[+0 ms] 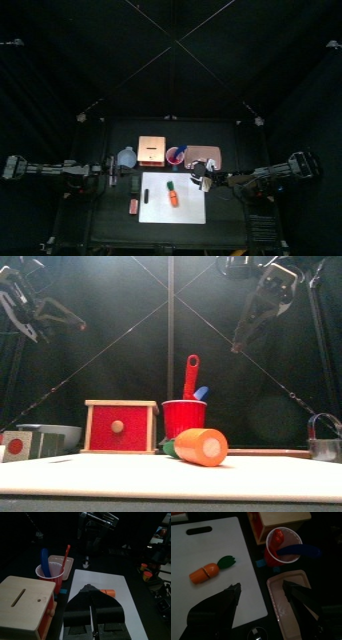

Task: Cut carrot

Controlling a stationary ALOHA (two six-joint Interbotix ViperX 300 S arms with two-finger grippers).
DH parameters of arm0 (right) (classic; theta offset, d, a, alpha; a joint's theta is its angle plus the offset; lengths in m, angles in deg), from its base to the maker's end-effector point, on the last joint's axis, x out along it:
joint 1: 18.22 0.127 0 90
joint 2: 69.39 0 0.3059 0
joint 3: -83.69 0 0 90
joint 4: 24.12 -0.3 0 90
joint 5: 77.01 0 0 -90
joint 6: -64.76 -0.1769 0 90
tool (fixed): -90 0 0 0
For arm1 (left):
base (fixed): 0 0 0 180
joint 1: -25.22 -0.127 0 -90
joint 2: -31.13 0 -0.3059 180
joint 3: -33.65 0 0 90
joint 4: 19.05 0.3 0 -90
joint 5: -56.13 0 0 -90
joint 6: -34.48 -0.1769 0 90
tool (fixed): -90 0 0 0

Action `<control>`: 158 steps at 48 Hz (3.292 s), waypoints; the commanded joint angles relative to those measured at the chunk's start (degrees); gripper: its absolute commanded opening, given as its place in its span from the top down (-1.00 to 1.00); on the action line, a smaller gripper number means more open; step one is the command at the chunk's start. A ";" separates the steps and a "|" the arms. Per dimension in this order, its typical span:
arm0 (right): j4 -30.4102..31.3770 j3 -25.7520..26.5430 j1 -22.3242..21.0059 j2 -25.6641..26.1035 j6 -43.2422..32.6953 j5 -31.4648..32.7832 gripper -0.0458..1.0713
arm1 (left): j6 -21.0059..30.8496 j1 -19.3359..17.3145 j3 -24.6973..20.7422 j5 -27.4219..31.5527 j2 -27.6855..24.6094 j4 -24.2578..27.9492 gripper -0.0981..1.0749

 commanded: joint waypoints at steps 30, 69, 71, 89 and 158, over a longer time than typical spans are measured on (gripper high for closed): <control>-7.91 18.63 -9.93 -21.88 27.77 5.80 -0.82 | -0.09 0.35 1.32 -0.18 -0.26 0.70 0.85; -13.10 30.41 -10.11 -28.39 30.85 18.81 -0.81 | 0.00 0.26 1.85 -0.44 -0.26 0.44 0.85; -13.01 30.67 -10.02 -28.39 30.85 18.98 -0.81 | 0.00 0.26 1.85 -0.44 -0.26 0.44 0.85; -13.27 31.03 -10.46 -28.39 30.85 19.95 -0.56 | 0.00 0.26 1.85 -0.44 -0.26 0.44 0.85; -14.85 4.31 -3.25 5.62 11.95 -5.01 0.26 | -0.35 0.35 -1.49 -5.71 -4.31 6.15 0.75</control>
